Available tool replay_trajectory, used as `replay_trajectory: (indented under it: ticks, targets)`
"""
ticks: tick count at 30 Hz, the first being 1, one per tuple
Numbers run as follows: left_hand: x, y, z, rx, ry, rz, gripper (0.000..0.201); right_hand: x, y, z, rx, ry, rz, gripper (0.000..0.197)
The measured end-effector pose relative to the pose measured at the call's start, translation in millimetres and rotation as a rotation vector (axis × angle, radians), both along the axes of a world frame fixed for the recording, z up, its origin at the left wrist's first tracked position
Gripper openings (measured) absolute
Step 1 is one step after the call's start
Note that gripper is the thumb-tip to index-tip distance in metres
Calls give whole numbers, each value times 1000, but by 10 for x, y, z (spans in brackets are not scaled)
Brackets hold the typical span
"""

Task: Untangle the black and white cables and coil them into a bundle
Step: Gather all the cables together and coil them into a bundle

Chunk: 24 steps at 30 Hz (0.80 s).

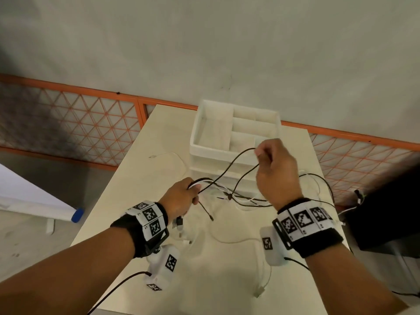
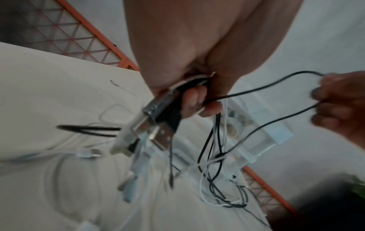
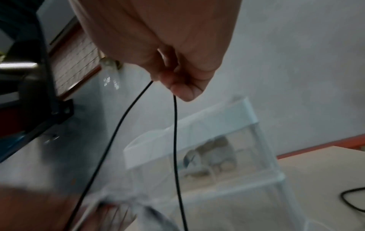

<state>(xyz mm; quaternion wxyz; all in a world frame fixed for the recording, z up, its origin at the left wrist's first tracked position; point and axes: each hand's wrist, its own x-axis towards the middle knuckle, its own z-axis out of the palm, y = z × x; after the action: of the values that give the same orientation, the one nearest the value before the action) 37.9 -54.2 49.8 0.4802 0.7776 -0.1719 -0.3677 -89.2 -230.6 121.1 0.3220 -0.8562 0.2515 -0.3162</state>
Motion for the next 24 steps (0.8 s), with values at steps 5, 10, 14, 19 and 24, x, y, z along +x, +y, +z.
replay_trajectory:
  ticks: [5,10,14,19,24]
  targets:
    - [89,155,-92,176,-15,0,25,-216,-291,5,-34,34,-52,35]
    - [181,73,260,56,53,30,20,-288,-303,-98,6,99,-39,35]
    - [183,-39,724,-148,97,-49,18,-309,-180,-64,163,178,228,41]
    - [62,-264,851,-323,104,-72,20,-236,22,86,62,162,425,35]
    - [22,-313,773,-380,102,-148,14,-253,40,204,239,142,457,20]
